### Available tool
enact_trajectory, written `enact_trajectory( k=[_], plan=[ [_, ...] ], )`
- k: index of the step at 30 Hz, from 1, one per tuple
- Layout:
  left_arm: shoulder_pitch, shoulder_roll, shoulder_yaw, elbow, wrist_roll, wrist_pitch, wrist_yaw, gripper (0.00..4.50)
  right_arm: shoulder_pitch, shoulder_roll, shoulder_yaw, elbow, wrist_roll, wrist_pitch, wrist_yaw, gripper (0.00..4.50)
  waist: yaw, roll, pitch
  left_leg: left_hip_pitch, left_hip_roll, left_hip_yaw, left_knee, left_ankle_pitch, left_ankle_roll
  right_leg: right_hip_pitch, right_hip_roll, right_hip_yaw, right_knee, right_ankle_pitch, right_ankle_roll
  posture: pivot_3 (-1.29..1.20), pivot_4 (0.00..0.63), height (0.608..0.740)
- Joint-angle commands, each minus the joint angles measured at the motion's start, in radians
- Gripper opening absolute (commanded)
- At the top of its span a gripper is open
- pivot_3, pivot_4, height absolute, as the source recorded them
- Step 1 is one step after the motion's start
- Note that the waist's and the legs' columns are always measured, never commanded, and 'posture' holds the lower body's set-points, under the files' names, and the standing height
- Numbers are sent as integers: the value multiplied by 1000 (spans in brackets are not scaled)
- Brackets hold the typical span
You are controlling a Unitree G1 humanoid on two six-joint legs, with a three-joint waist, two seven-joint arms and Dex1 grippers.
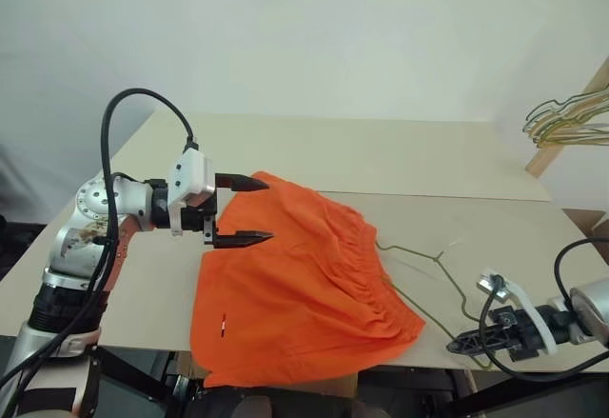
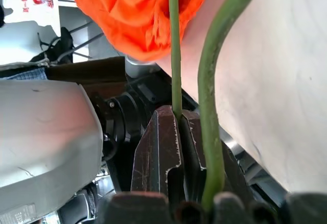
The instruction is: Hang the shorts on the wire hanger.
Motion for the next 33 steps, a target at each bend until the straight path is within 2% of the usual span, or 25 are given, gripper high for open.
enact_trajectory(
  k=[1,9,22,33],
  plan=[
    [-22,1,12,-19,-3,0,9,4454,-47,31,-57,43,-4,28,-55,0,1,0,0,0,0,0,0,0,0,0,0,0,0,0,0,132,0,740],
    [-21,-5,5,-19,-1,-2,9,4454,-3,38,-49,-82,54,65,-30,0,10,0,0,-2,0,-1,0,0,0,-1,0,-2,-1,0,0,125,0,740],
    [-16,3,10,-28,-2,1,8,4454,-78,181,-88,43,32,92,-141,0,6,0,0,-2,0,-1,0,0,0,0,0,-2,-1,0,0,142,0,740],
    [-6,4,6,-34,-3,-2,4,4454,-42,125,-97,-34,92,111,-42,0,8,0,0,-2,0,-2,0,0,0,0,0,-3,-1,0,0,144,0,740]
  ],
)
